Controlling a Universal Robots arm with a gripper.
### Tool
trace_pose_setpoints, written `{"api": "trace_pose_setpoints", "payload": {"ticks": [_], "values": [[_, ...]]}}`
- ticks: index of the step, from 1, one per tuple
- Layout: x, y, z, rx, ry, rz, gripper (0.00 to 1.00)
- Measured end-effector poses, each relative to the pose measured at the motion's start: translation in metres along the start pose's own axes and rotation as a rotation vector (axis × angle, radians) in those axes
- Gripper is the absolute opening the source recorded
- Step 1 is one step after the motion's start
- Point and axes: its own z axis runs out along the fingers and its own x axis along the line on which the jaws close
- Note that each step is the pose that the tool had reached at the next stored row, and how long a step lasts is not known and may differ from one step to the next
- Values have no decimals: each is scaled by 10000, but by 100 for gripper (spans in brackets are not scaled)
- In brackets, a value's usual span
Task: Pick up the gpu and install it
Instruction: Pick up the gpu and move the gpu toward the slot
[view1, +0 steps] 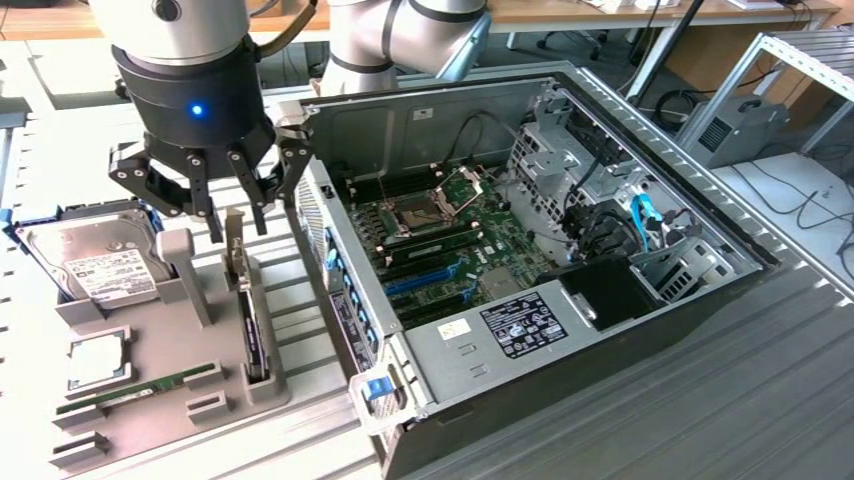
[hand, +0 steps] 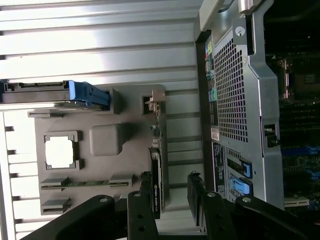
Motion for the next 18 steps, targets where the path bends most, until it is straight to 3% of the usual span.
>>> {"api": "trace_pose_setpoints", "payload": {"ticks": [18], "values": [[16,21,34,-7,1,0,42]]}}
